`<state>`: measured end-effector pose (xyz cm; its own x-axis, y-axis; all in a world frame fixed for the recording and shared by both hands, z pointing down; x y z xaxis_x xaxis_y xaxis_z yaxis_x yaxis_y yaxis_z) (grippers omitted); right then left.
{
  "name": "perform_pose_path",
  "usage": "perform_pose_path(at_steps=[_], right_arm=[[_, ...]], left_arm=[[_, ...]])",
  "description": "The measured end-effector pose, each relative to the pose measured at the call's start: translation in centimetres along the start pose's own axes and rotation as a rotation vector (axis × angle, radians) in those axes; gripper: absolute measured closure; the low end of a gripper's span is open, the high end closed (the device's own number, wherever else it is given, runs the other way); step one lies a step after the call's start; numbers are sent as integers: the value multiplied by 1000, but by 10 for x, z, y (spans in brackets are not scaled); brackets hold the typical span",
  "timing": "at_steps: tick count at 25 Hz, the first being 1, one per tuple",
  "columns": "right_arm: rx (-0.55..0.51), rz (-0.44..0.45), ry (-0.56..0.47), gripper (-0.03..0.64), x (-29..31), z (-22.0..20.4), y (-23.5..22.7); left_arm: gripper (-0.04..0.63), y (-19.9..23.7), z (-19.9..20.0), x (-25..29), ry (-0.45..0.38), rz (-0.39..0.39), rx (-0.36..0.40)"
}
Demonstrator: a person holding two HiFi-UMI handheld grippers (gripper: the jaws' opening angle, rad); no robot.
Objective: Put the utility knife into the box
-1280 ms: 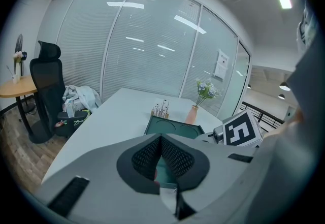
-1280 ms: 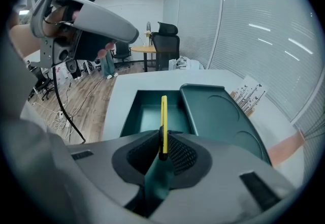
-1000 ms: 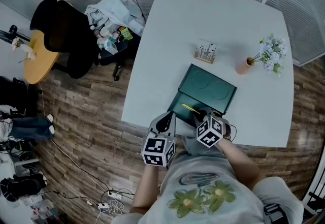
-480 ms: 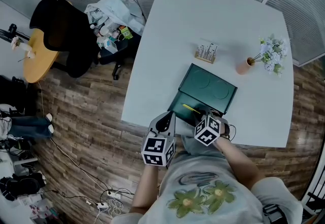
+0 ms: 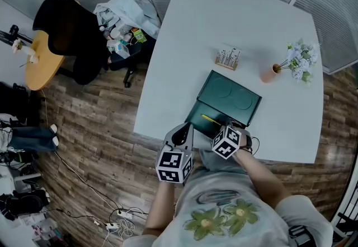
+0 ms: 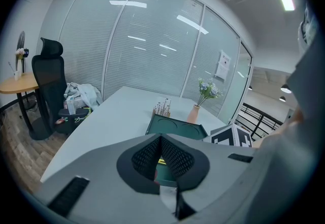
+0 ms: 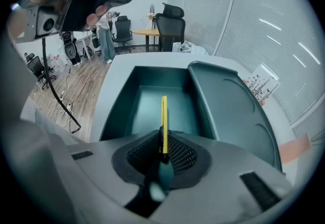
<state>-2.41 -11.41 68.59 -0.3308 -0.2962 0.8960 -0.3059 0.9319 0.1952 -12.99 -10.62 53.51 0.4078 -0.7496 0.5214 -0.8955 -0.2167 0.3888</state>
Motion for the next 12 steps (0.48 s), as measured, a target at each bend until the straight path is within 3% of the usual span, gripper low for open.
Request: perform_pose_path(at_steps=[12], right_arm=[[-2,27,8,535,5,-4,3]], left_arm=[[595,-3,-1,7,3,-4,0]])
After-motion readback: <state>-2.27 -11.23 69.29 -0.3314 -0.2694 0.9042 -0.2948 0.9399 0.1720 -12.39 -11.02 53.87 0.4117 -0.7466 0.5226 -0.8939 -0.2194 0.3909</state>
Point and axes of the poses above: the fingertips, and each gripper's own axes: x forward along the fingers, y to its left, z out of its top, the point moved 2 cm from there along -x, backward along the fingers, and after that the axes turned 10 degrees about -x, right-handed, at the moved point
